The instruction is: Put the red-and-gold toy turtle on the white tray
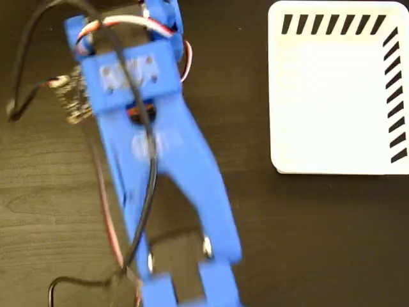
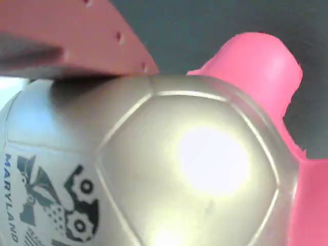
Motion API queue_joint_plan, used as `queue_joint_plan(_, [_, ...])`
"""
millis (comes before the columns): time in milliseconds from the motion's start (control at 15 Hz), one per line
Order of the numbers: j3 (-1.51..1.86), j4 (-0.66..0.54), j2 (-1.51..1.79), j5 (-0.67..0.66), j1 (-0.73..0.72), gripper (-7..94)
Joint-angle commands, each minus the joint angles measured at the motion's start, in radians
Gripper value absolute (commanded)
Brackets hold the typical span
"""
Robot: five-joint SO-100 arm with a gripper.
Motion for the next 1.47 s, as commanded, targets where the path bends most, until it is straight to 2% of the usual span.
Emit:
queue_joint_plan(0, [-0.041, 0.029, 0.195, 0.011, 0.02, 0])
queue_joint_plan(400, [-0.014, 0.029, 0.258, -0.021, 0.25, 0])
queue_joint_plan(600, [-0.095, 0.127, 0.255, -0.06, 0.344, 0])
queue_joint_plan(867, [-0.137, 0.127, 0.239, -0.132, 0.503, 0])
queue_joint_plan(1200, [-0.081, 0.101, 0.124, -0.16, 0.647, 0])
queue_joint_plan(1400, [-0.054, 0.008, 0.025, -0.071, 0.664, 0])
